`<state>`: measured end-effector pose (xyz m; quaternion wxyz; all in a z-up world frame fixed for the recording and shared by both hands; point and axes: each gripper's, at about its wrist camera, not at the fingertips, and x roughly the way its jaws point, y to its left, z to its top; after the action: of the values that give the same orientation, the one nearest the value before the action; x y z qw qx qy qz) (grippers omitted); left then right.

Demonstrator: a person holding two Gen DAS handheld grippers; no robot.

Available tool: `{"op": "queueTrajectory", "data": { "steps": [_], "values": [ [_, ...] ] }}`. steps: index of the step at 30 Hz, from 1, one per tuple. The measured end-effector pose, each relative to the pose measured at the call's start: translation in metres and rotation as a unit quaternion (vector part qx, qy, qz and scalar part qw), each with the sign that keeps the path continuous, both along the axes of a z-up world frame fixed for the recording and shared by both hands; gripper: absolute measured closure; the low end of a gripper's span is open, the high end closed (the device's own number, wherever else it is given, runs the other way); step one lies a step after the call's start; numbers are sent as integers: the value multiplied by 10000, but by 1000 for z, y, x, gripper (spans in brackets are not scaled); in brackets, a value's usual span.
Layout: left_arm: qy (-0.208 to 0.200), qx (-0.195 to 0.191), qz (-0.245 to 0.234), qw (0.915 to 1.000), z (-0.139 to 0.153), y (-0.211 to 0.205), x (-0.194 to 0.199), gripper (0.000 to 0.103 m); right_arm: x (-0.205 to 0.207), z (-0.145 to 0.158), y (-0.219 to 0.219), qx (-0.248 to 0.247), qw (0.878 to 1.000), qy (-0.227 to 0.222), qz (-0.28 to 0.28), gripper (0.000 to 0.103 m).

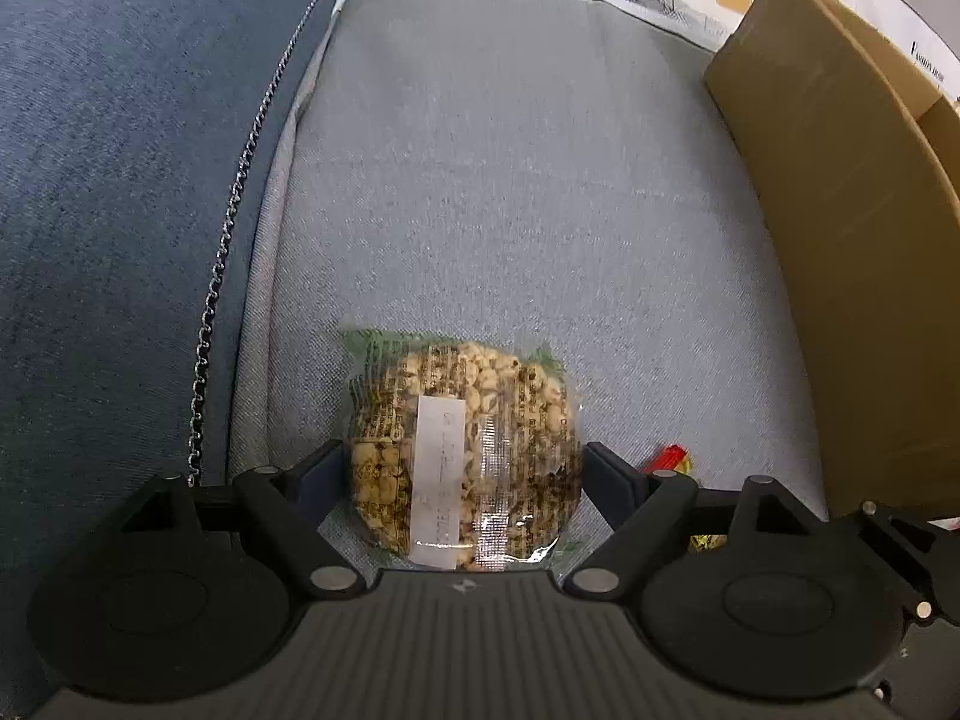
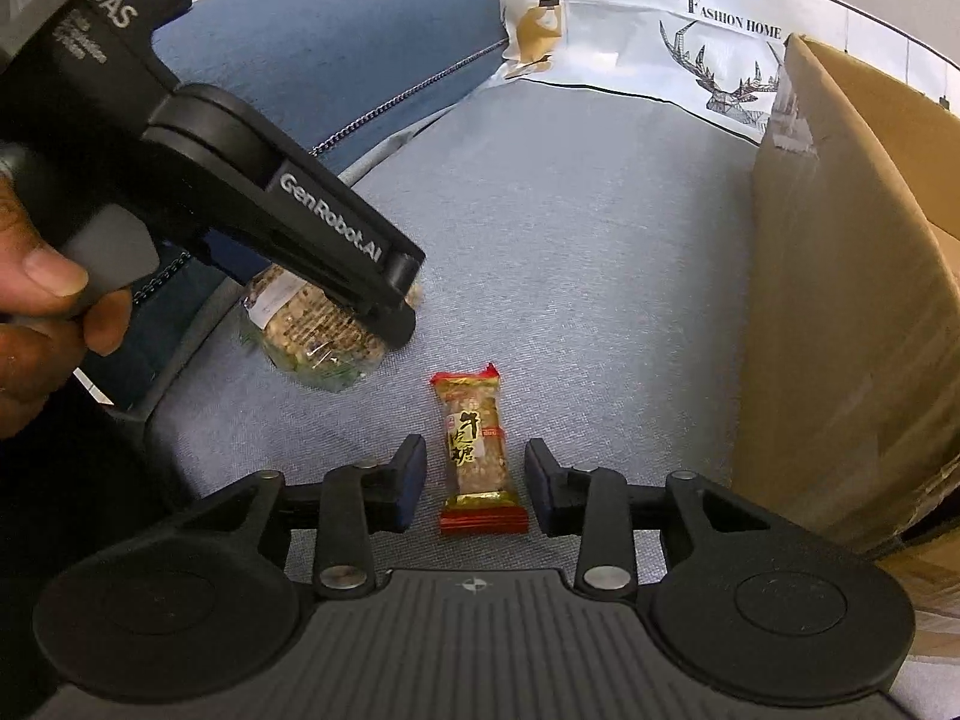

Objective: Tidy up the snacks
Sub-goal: 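Grasp the round nut-cluster bag with the left tool while the right grasps the red-wrapped bar, then carry both snacks over the box and open both tools to drop them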

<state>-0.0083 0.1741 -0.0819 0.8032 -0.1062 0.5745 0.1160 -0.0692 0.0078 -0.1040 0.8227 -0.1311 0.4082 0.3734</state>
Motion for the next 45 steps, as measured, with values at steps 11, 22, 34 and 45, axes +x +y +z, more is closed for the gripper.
{"op": "queueTrajectory", "data": {
  "steps": [11, 22, 34, 45],
  "values": [
    [-46, 111, -170, 9998, 0, 1, -11, 19, 2, 5, -5, 84, 9998, -131, -145, 83],
    [54, 181, -307, 9994, -2, 3, -9, 19, 1, 0, 1, -79, 9999, -74, -89, 81],
    [-509, 370, -346, 9974, 1, -7, -29, 19, -10, 24, -8, 287, 9973, -641, -189, 86],
    [-950, 480, -549, 9928, 19, -15, -48, 19, -23, 45, -22, 477, 9938, -991, -168, 86]
  ]
}}
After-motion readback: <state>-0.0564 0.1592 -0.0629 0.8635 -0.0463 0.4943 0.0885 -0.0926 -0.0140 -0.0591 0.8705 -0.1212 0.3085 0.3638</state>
